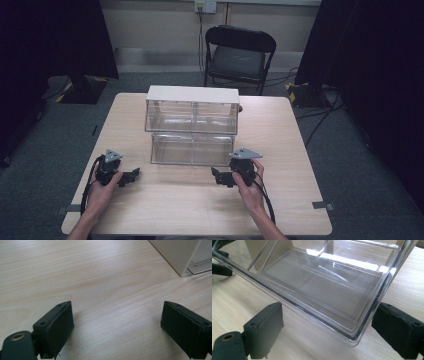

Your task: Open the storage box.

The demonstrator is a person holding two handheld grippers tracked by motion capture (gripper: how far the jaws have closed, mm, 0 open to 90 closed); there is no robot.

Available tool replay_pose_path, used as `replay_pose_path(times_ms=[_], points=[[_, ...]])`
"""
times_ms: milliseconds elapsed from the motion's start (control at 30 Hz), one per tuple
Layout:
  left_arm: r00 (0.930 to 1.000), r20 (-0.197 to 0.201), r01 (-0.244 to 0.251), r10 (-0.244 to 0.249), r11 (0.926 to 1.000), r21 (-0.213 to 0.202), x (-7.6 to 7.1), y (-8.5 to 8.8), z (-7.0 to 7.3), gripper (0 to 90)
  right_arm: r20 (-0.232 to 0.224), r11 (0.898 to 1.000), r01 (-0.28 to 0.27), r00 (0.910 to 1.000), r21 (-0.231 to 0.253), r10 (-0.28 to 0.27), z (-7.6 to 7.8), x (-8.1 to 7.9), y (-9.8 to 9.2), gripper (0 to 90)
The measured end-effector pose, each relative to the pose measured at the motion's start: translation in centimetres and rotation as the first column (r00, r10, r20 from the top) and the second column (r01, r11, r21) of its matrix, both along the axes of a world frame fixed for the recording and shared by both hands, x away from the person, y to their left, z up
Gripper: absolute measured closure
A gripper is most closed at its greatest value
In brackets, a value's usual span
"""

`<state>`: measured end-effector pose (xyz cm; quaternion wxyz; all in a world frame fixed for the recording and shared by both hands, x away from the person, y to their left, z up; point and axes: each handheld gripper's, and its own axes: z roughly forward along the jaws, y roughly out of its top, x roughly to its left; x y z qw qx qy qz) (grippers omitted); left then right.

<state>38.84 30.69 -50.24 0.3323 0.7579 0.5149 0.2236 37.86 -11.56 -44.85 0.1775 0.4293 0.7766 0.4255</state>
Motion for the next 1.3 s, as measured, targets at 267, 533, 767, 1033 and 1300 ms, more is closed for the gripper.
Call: replay_pose_path(times_ms=[267, 533, 767, 1033, 1300], points=[[1.0000, 0.000, 0.000, 0.000, 1.0000, 0.000, 0.00, 0.00, 0.00, 10.6, 0.006, 1.000, -0.011, 0.9999, 0.010, 0.011, 0.24, -0.07, -0.12, 9.1], [1.0000, 0.000, 0.000, 0.000, 1.0000, 0.001, 0.00, 0.01, 0.00, 10.6, 0.011, 1.000, -0.010, 0.9999, 0.009, 0.010, 0.33, -0.15, -0.11, 8.9], [1.0000, 0.000, 0.000, 0.000, 1.0000, 0.000, 0.00, 0.00, 0.00, 10.6, 0.020, 1.000, -0.006, 0.9998, 0.011, 0.006, 0.38, -0.26, -0.08, 8.9], [1.0000, 0.000, 0.001, -0.001, 1.0000, 0.001, 0.00, 0.01, 0.00, 10.6, 0.030, 1.000, -0.010, 0.9995, 0.027, 0.009, 0.67, -0.26, -0.22, 8.1], [1.0000, 0.000, 0.000, 0.000, 1.0000, 0.000, 0.00, 0.00, 0.00, 10.6, 0.031, 1.000, -0.006, 0.9995, 0.030, 0.005, 0.69, -0.30, -0.19, 8.1]])
